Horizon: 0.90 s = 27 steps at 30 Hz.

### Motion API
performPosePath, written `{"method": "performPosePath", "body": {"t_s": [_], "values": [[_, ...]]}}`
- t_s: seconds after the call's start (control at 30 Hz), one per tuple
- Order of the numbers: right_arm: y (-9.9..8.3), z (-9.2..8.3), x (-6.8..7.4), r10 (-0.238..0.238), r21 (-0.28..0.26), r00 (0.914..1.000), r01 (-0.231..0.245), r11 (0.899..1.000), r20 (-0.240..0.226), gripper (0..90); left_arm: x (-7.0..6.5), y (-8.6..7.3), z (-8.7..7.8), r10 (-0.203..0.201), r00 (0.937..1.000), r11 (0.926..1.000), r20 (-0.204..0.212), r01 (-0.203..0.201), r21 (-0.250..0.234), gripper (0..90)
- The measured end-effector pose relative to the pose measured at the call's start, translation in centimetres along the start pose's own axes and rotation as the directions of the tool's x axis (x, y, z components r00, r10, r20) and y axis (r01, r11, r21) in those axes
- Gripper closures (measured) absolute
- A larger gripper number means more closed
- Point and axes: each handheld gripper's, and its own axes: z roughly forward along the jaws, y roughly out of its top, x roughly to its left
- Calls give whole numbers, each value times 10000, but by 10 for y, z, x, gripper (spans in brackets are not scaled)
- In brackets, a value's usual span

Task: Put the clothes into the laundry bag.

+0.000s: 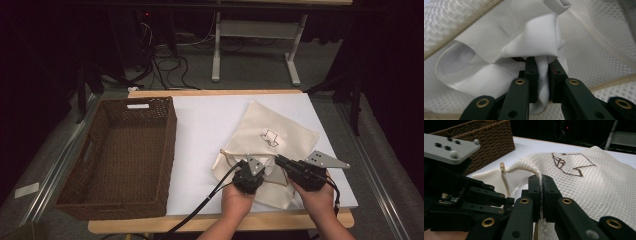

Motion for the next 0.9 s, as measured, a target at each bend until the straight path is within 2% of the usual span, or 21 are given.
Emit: {"method": "performPosePath", "body": {"t_s": [0.17,0.37,0.47,0.9], "values": [[0,0,-1,-12,-19,10000,12,10000,-31,878,1,5,9,-24,10000,10000,-35,24,-50,807],[-1,1,0,-30,-14,10000,30,10000,-75,879,1,13,28,-207,9996,9996,-197,203,-219,804],[-1,0,-1,4,0,9999,-4,10000,-107,879,-1,14,34,-135,9996,9998,-237,131,-142,794],[-1,0,-1,52,42,10000,-52,10000,-76,878,-2,13,27,-125,9999,9998,-87,123,-162,602]]}}
